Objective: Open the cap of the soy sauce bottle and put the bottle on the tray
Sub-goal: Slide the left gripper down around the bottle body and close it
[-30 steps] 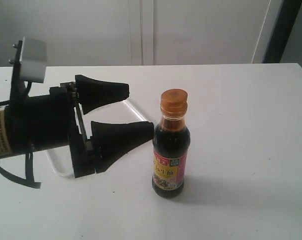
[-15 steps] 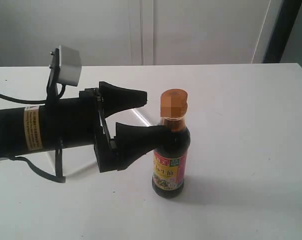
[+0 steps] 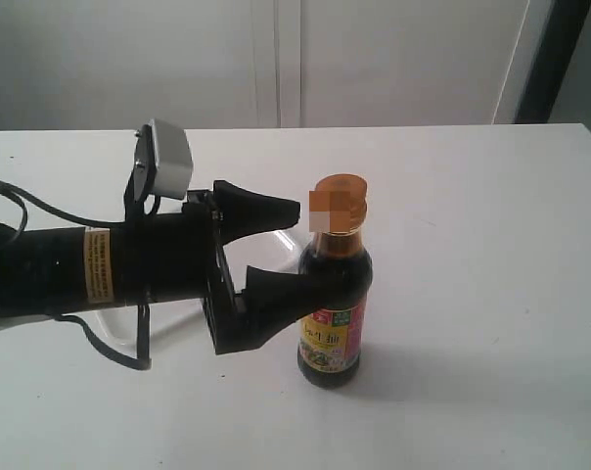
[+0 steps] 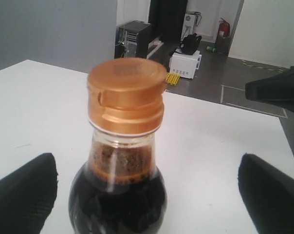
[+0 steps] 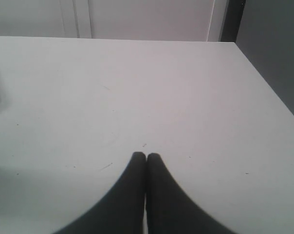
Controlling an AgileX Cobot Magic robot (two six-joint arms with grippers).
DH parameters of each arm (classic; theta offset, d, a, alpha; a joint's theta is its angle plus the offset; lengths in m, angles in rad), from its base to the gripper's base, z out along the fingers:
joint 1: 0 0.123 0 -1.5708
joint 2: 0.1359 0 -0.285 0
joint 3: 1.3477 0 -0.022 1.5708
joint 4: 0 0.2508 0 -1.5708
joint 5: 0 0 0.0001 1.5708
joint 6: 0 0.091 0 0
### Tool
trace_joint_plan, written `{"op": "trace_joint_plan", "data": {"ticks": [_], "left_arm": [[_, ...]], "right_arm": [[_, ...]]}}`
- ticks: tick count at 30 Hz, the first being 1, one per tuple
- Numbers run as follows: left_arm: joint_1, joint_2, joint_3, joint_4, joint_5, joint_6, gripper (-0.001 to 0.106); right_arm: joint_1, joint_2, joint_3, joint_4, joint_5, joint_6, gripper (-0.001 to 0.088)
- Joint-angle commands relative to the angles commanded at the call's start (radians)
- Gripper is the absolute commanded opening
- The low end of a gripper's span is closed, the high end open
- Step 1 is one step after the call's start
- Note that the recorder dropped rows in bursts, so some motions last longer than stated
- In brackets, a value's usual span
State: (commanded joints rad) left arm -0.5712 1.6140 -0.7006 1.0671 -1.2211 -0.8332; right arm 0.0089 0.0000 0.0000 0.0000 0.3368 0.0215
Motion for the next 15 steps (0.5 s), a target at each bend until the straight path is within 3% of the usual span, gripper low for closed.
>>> {"op": "trace_joint_plan", "data": {"ticks": [10, 15], "left_arm": [[0.0, 0.068, 0.0, -0.02, 0.0, 0.057, 0.101], [-0.001, 0.11, -0.048, -0.017, 0.0, 0.052, 0.101]], "right_arm": [[0.0, 0.0, 0.0, 0.0, 0.0, 0.0, 0.0], [0.0, 0.0, 0.0, 0.0, 0.0, 0.0, 0.0]]}}
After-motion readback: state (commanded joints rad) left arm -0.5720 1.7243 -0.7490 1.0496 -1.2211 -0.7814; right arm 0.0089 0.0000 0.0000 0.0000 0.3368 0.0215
